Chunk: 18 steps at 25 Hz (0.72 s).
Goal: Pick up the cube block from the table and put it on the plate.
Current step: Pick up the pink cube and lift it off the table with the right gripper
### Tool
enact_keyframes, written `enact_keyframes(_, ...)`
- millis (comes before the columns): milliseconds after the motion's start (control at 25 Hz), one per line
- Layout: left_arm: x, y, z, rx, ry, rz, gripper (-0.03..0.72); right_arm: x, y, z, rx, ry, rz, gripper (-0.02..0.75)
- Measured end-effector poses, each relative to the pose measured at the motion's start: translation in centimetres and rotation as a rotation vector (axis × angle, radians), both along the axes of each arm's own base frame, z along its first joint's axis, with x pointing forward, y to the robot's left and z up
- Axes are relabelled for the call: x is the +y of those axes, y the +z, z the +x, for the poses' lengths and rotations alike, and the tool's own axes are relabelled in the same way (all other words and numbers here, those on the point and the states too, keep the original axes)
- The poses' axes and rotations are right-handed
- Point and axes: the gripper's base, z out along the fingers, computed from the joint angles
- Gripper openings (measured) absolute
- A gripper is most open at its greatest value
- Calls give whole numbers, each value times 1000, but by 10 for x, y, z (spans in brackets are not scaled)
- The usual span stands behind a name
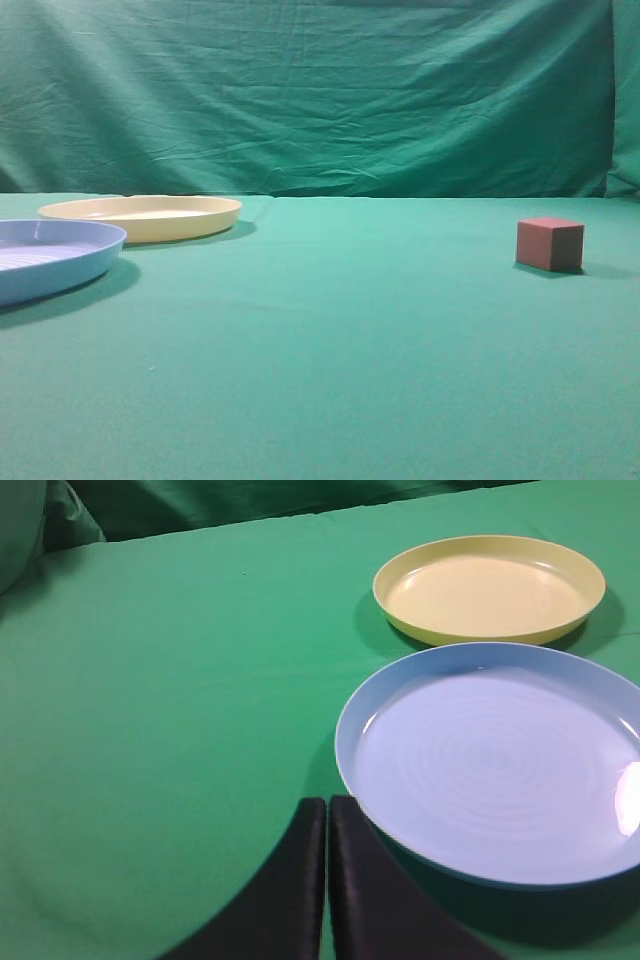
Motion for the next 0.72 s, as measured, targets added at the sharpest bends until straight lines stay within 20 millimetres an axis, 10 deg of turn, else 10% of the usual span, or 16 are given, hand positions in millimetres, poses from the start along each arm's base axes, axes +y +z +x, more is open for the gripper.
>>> enact_keyframes(320,0,0,0,0,0,0,0,-1,15,2,-137,-34,178,0)
enact_keyframes(720,0,0,0,0,0,0,0,9,62,46,260,22,142,0)
